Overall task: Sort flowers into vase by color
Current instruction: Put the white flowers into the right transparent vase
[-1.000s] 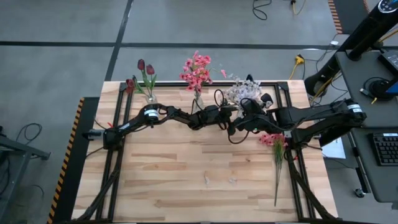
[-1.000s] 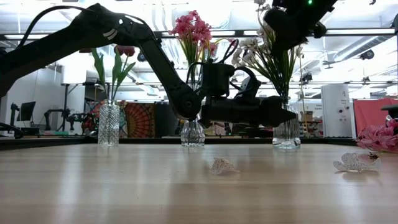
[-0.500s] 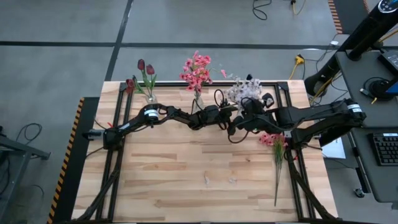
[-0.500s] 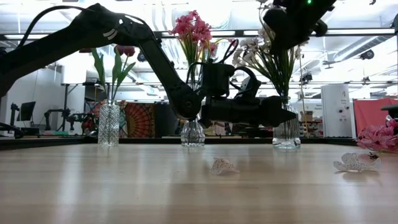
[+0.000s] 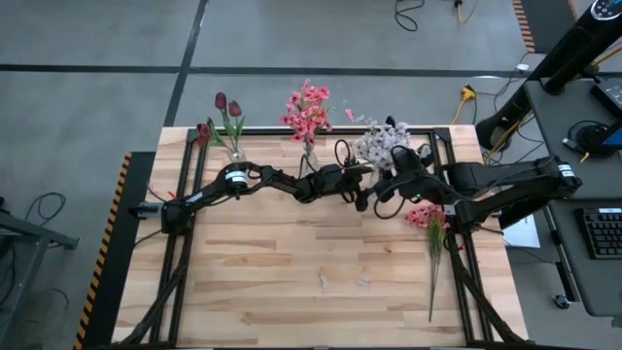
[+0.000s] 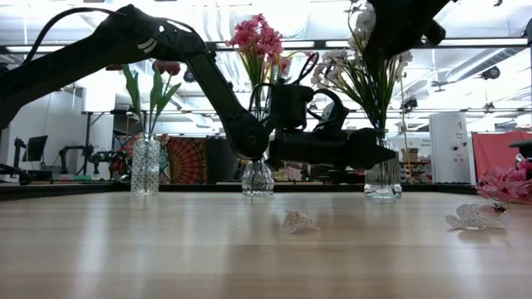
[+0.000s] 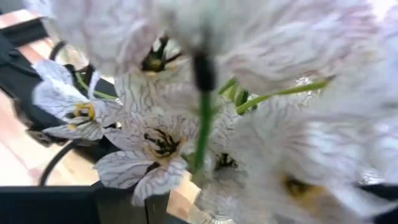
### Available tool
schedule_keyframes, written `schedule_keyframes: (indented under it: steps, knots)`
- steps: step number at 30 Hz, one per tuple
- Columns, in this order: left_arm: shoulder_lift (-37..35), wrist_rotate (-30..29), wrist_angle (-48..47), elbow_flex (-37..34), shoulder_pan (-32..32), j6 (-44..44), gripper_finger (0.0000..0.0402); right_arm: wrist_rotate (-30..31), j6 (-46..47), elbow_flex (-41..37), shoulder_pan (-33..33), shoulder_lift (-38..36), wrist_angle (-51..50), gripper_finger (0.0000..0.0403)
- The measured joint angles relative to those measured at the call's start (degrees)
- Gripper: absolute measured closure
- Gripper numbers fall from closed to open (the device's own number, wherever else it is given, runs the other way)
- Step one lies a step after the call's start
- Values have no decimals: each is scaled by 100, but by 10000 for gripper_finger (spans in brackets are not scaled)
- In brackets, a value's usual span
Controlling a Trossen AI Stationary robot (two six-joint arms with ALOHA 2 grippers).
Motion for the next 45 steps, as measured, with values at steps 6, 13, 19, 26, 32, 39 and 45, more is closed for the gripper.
schedule_keyframes:
  steps: [6,13,19,26,32,39,45]
  knots:
    - [0,0,-1,0,0,-2,136,-544,22,0,0,-232,-7,204]
    - [0,0,-1,0,0,-2,136,-895,266,2,0,-410,-209,204]
    - [0,0,-1,0,0,-2,136,-1045,404,4,0,-444,-725,205]
    - [0,-1,-1,0,0,-2,136,-1217,360,4,0,-440,-1088,205]
    - [0,0,-1,0,0,-13,136,-1047,186,-64,2,-306,-1063,205]
    - [0,-2,-1,0,0,-17,136,-651,-246,-70,43,-120,-354,205]
    - [0,-2,-1,0,0,-17,136,-462,-342,-72,39,-87,-310,232]
